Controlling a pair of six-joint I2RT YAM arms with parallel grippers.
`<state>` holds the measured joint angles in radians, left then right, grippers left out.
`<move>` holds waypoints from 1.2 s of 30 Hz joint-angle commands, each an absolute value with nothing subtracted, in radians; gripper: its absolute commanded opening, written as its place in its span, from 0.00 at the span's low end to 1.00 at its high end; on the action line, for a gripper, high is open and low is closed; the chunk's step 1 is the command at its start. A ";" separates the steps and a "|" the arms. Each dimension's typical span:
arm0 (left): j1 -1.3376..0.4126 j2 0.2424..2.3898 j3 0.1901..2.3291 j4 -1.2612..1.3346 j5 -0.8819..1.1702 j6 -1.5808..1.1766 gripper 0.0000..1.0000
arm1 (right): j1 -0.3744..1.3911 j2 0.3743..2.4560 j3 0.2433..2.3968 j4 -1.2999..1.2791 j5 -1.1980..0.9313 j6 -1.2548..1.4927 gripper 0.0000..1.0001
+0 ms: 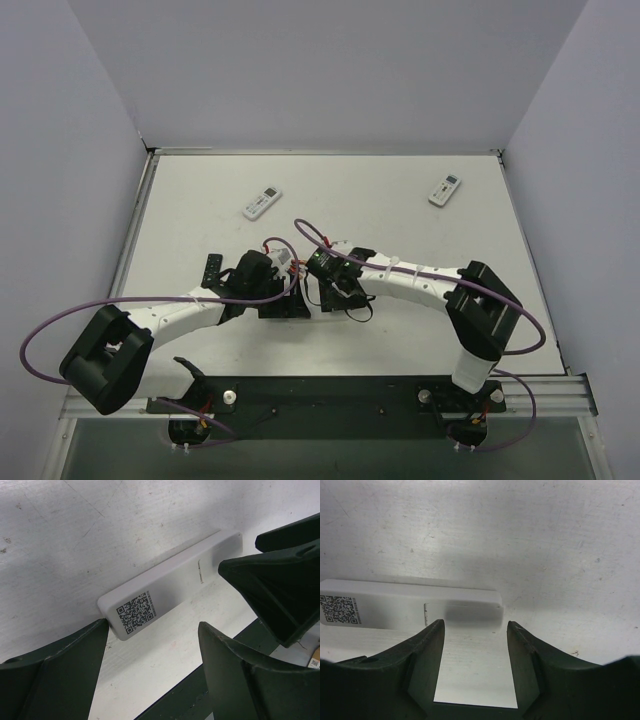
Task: Load the batteries into the remote control
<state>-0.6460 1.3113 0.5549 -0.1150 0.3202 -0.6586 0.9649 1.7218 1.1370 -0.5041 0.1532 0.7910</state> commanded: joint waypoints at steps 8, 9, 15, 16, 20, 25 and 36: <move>-0.647 1.301 0.571 -0.084 0.341 -0.652 0.82 | 0.934 1.766 1.108 -0.502 0.066 0.819 0.46; -0.647 1.299 0.571 -0.084 0.341 -0.653 0.82 | 0.931 1.766 1.098 -0.502 0.061 0.824 0.45; -0.646 1.298 0.571 -0.084 0.339 -0.653 0.82 | 0.933 1.738 1.091 -0.502 0.090 0.830 0.45; -0.647 1.301 0.571 -0.086 0.337 -0.653 0.82 | 0.936 1.736 1.095 -0.506 0.109 0.827 0.46; -0.647 1.301 0.571 -0.086 0.341 -0.653 0.82 | 0.954 1.726 1.118 -0.532 0.150 0.822 0.46; -0.647 1.299 0.569 -0.087 0.337 -0.653 0.82 | 0.957 1.730 1.126 -0.540 0.161 0.824 0.46; -0.647 1.302 0.572 -0.089 0.339 -0.652 0.82 | 0.942 1.776 1.135 -0.537 0.106 0.822 0.51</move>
